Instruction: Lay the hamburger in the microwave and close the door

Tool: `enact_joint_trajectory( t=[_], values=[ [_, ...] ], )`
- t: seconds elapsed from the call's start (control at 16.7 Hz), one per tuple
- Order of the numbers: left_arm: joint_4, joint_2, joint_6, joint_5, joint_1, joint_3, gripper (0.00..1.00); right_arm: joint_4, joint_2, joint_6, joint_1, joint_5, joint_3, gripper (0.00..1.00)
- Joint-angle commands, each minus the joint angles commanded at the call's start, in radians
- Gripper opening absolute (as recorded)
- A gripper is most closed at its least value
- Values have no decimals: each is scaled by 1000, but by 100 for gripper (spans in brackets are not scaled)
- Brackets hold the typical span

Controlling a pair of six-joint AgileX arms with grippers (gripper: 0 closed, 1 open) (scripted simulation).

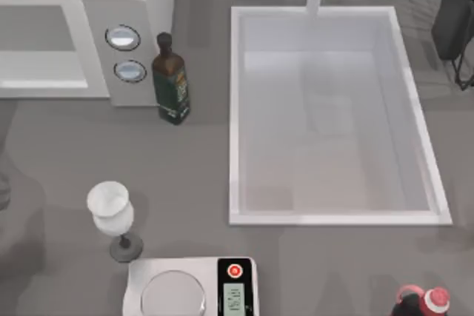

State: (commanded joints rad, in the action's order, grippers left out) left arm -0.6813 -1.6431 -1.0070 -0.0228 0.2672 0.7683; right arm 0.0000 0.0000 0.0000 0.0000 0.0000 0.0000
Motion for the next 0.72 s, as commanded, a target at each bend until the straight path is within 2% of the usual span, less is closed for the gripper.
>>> enact_joint_trajectory(
  t=[0.18,0.54,0.72],
  values=[
    [-72,24,0,0,3,52,0,0,0,0,0,0,0,100],
    [-382,133,2,0,-3,223,0,0,0,0,0,0,0,100],
    [-435,170,7,0,-4,266,0,0,0,0,0,0,0,100]
  ],
)
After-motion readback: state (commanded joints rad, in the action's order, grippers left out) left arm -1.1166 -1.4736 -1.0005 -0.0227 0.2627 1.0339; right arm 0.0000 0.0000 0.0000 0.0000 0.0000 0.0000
